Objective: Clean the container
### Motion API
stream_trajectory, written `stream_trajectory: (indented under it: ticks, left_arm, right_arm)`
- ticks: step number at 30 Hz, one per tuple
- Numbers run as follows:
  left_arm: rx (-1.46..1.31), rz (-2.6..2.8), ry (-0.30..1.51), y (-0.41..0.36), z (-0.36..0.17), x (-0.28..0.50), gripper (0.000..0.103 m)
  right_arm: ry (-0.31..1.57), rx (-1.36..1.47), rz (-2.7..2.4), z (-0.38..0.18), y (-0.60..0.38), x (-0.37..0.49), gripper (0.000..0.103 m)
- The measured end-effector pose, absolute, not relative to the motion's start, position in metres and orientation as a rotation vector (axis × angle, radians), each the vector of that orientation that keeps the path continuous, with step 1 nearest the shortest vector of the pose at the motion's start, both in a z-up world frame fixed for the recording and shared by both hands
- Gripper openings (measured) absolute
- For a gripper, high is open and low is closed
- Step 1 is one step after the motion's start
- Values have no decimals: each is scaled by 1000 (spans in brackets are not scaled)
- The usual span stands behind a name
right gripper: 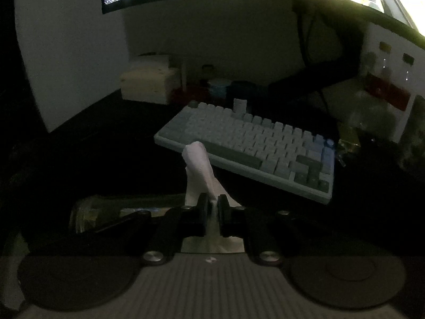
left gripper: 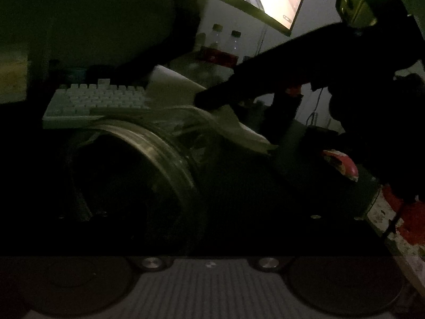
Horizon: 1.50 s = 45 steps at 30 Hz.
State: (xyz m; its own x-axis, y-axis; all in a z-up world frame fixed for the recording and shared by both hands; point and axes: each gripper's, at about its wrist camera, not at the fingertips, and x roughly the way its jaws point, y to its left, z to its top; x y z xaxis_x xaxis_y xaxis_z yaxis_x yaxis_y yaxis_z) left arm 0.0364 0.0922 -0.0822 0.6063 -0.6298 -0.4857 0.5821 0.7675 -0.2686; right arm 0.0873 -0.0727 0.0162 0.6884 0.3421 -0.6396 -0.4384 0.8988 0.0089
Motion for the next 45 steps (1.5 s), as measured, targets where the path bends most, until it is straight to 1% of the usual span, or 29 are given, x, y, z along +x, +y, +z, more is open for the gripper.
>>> stream_trajectory:
  ticks: [9, 20, 22, 26, 31, 40, 45]
  left_arm:
    - [-89, -670, 595, 99, -80, 37, 103]
    - [-97, -655, 598, 103, -77, 43, 103]
    - [-94, -627, 597, 88, -79, 28, 103]
    - [-86, -625, 595, 86, -80, 23, 103]
    - [-81, -628, 592, 87, -84, 32, 103]
    - [-84, -632, 592, 83, -81, 11, 103]
    - [-92, -635, 592, 86, -80, 12, 103]
  right_arm:
    - [648, -181, 644, 23, -33, 61, 10]
    - [672, -132, 401, 13, -69, 103, 11]
    - [668, -125, 417, 14, -65, 98, 11]
    - [642, -150, 536, 19, -45, 76, 12]
    - [596, -235, 617, 21, -17, 53, 12]
    - [619, -198, 570, 19, -28, 69, 12]
    - [619, -186, 543, 17, -37, 74, 12]
